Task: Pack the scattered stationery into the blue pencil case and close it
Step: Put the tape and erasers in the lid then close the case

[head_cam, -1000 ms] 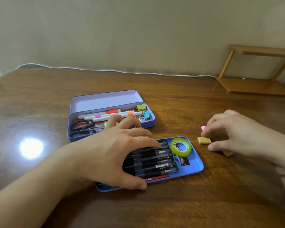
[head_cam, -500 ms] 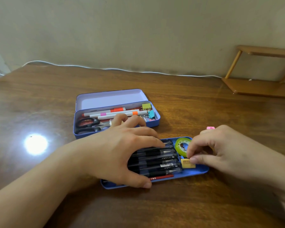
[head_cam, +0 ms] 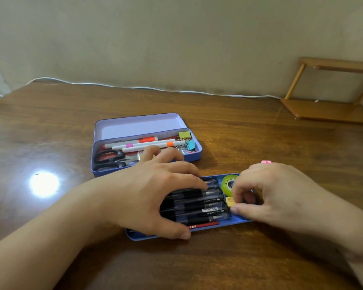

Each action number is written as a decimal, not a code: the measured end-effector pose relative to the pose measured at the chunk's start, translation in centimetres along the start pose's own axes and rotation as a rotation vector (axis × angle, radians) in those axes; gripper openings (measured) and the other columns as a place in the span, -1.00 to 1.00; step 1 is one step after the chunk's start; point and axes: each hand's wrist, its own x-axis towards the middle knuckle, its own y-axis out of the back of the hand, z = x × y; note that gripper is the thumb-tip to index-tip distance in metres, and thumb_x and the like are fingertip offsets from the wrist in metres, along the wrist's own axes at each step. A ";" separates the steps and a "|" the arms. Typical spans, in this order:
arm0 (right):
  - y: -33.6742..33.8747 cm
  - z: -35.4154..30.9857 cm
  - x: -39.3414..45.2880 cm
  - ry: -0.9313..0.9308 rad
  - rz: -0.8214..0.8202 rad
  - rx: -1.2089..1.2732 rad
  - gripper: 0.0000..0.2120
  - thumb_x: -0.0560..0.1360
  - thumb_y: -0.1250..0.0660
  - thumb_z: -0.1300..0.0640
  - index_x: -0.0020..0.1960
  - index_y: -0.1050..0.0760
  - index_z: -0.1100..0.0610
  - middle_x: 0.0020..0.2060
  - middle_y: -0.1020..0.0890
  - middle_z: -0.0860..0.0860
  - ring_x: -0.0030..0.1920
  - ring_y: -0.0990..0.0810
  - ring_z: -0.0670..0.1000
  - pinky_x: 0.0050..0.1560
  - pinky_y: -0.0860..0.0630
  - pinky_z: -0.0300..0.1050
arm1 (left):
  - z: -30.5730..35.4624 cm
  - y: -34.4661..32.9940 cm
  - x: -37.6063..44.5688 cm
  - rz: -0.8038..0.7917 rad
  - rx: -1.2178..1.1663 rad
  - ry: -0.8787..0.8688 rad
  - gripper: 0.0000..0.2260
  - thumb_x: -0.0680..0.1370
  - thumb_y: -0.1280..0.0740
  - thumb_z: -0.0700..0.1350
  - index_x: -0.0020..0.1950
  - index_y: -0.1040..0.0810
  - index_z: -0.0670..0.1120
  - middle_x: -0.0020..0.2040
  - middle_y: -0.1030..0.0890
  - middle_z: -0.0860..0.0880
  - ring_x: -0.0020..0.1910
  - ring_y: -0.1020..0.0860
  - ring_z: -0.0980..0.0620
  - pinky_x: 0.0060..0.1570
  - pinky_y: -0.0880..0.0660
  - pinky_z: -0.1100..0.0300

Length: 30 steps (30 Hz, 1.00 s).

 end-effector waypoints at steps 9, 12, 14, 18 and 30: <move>5.3 6.8 -3.6 -0.396 -0.186 0.142 -0.50 0.03 -0.41 -0.45 -0.06 -0.50 -0.36 -0.16 -0.61 -0.28 -0.07 -0.53 -0.32 -0.29 -0.49 -0.21 | -0.1 0.0 -0.1 -0.004 -0.007 0.004 -0.34 0.35 -0.28 0.46 0.39 -0.35 0.25 0.35 -0.36 0.29 0.34 -0.22 0.13 0.31 -0.16 -0.04; 4.3 8.2 -3.4 -0.459 -0.337 0.252 -0.43 0.00 -0.49 -0.42 -0.02 -0.46 -0.41 -0.13 -0.58 -0.31 -0.11 -0.58 -0.17 -0.19 -0.59 -0.08 | 0.0 -0.1 0.0 0.000 -0.004 0.004 -0.34 0.35 -0.28 0.46 0.38 -0.36 0.25 0.35 -0.36 0.29 0.33 -0.23 0.14 0.30 -0.13 -0.01; 3.8 8.0 -2.9 -0.419 -0.335 0.242 -0.62 0.21 -0.57 -0.19 -0.05 -0.50 -0.35 -0.17 -0.59 -0.26 -0.16 -0.58 -0.13 -0.16 -0.57 -0.06 | 0.1 0.0 0.0 -0.003 0.000 0.005 -0.34 0.35 -0.27 0.47 0.39 -0.35 0.25 0.37 -0.35 0.29 0.34 -0.23 0.14 0.30 -0.12 0.00; 3.4 7.4 -2.8 -0.283 -0.272 0.158 -0.77 0.33 -0.47 -0.19 -0.07 -0.51 -0.37 -0.13 -0.58 -0.33 -0.09 -0.55 -0.20 -0.21 -0.54 -0.14 | 0.1 0.1 0.0 -0.007 -0.011 0.004 -0.33 0.35 -0.26 0.47 0.40 -0.33 0.26 0.38 -0.34 0.29 0.35 -0.20 0.15 0.34 -0.14 0.00; 0.9 3.0 -0.9 0.185 -0.109 0.095 -0.72 0.56 -0.27 0.09 0.07 -0.52 -0.31 0.03 -0.49 -0.35 0.09 -0.48 -0.25 0.03 -0.52 -0.10 | 0.0 0.1 -0.1 -0.011 -0.010 0.002 -0.33 0.36 -0.26 0.47 0.41 -0.33 0.25 0.38 -0.33 0.29 0.35 -0.21 0.13 0.34 -0.14 0.01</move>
